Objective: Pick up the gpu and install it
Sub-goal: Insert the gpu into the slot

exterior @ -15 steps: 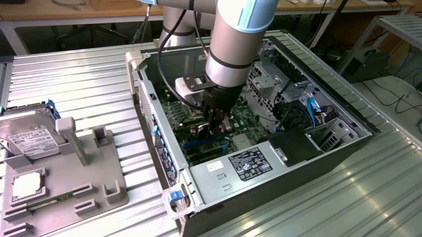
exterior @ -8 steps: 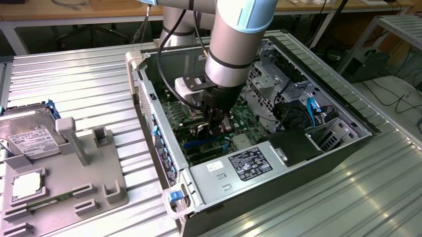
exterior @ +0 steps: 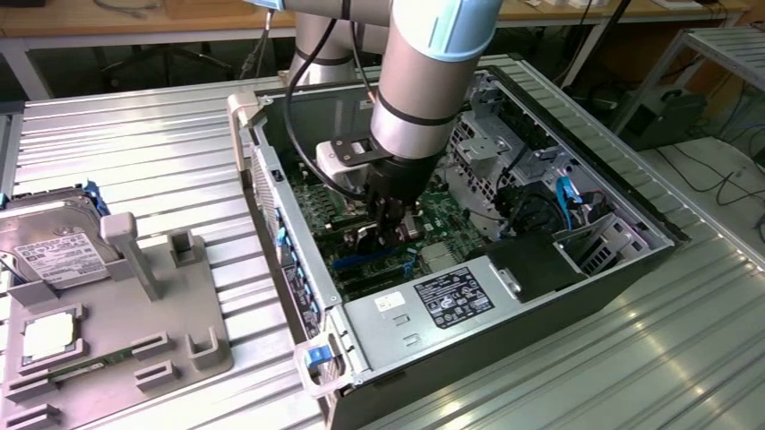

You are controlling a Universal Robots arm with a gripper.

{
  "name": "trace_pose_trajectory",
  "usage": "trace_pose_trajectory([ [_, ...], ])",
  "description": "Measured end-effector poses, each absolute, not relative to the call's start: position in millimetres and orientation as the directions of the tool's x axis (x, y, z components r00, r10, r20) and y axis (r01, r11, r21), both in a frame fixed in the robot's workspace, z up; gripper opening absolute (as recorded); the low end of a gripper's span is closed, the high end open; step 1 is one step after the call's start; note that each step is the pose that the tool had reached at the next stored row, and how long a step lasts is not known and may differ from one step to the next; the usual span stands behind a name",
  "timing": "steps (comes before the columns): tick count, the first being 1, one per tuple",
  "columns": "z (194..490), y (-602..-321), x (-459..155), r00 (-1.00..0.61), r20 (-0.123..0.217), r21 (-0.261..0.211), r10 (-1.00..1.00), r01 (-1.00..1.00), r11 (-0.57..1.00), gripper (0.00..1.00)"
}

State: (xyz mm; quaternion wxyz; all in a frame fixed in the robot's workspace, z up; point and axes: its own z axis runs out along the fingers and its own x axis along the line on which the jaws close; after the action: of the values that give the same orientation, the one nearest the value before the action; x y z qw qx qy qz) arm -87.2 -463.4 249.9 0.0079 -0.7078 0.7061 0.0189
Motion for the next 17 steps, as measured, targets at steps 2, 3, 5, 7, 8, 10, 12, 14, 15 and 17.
trace_pose_trajectory([
  [2,248.8,-463.4,-87.2,0.002,-0.038,0.015,-0.999,-1.0,-0.003,0.29],
  [3,248.4,-463.4,-87.2,0.002,-0.038,0.016,-0.999,-1.0,-0.003,0.29],
  [5,248.2,-463.4,-87.2,0.002,-0.038,0.016,-0.999,-1.0,-0.003,0.29],
  [7,248.1,-463.4,-87.2,0.002,-0.038,0.016,-0.999,-1.0,-0.003,0.29],
  [8,247.6,-463.4,-87.2,0.002,-0.038,0.016,-0.999,-1.0,-0.003,0.29],
  [10,247.4,-463.4,-87.2,0.002,-0.038,0.017,-0.999,-1.0,-0.003,0.29],
  [12,247.4,-463.4,-87.2,0.002,-0.038,0.017,-0.999,-1.0,-0.003,0.29],
  [14,247.4,-463.4,-87.2,0.002,-0.038,0.017,-0.999,-1.0,-0.003,0.29],
  [15,247.3,-463.4,-87.3,0.002,-0.038,0.017,-0.999,-1.0,-0.003,0.29],
  [17,247.1,-463.4,-87.4,0.002,-0.038,0.017,-0.999,-1.0,-0.003,0.29],
])
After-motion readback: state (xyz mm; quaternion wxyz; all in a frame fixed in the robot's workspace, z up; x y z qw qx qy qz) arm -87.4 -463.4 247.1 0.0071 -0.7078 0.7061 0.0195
